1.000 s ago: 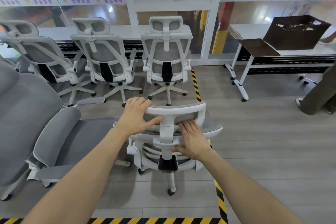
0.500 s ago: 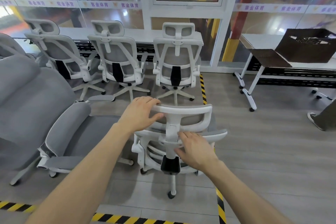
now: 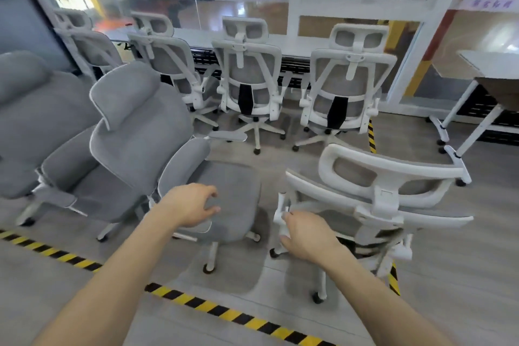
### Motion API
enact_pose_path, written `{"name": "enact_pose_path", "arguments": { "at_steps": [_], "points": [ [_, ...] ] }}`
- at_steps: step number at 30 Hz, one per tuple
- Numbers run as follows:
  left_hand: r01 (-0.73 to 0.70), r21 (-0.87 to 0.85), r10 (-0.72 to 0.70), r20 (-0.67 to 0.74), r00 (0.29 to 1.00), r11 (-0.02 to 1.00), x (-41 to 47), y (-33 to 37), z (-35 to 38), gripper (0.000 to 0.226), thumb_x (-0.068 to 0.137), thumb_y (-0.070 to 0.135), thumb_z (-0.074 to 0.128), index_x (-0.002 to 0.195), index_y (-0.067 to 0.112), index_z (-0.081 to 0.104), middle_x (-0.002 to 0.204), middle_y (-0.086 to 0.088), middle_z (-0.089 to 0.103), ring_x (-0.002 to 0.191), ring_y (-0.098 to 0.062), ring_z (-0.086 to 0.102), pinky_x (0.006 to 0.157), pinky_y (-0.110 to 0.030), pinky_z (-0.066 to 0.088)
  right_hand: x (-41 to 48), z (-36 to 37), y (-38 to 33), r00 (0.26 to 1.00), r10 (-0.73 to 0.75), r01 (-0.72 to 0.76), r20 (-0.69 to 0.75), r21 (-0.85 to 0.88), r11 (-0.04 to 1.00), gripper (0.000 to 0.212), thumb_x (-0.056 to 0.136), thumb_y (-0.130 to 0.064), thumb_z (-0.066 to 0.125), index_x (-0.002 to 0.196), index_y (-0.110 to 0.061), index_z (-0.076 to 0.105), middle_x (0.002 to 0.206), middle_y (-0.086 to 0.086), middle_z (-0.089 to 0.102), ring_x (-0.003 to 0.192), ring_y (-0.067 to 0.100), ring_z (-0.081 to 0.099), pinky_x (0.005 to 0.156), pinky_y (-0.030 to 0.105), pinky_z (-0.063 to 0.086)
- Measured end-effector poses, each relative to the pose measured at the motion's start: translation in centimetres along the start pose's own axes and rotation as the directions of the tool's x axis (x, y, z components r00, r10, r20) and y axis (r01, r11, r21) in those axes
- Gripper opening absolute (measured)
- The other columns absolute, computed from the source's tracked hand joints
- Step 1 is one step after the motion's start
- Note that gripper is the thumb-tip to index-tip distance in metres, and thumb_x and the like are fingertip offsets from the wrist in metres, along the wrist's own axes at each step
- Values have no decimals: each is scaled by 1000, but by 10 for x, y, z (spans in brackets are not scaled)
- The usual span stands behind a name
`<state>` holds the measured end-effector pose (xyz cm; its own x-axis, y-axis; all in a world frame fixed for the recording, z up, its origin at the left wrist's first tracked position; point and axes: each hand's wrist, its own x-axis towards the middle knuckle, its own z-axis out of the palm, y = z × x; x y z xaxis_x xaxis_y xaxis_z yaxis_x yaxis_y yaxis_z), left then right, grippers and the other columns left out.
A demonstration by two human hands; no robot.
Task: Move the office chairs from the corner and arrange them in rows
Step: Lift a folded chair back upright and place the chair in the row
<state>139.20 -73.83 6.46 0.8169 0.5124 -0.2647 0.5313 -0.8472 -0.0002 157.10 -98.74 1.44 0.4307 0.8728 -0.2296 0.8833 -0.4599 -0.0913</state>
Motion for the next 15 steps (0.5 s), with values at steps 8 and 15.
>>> {"name": "enact_pose_path", "arguments": {
  "at_steps": [8, 15],
  "points": [
    [76, 38, -78, 65, 995, 996, -43, -189, 12, 34, 104, 60, 58, 129, 37, 65, 125, 7, 72, 118, -22, 68, 93, -40, 58, 95, 1, -184, 997, -76, 77, -20, 88, 993, 38, 106, -46, 56, 125, -13, 59, 122, 11, 65, 114, 37, 66, 89, 45, 53],
    [103, 91, -96, -78, 992, 991, 4, -320, -7, 40, 104, 60, 57, 134, 35, 65, 132, 7, 71, 123, -21, 68, 93, -39, 58, 210, -18, -271, 990, -124, 130, -72, 90, 987, 33, 106, -41, 56, 121, -11, 61, 120, 12, 66, 113, 37, 65, 87, 44, 52]
  ]
}}
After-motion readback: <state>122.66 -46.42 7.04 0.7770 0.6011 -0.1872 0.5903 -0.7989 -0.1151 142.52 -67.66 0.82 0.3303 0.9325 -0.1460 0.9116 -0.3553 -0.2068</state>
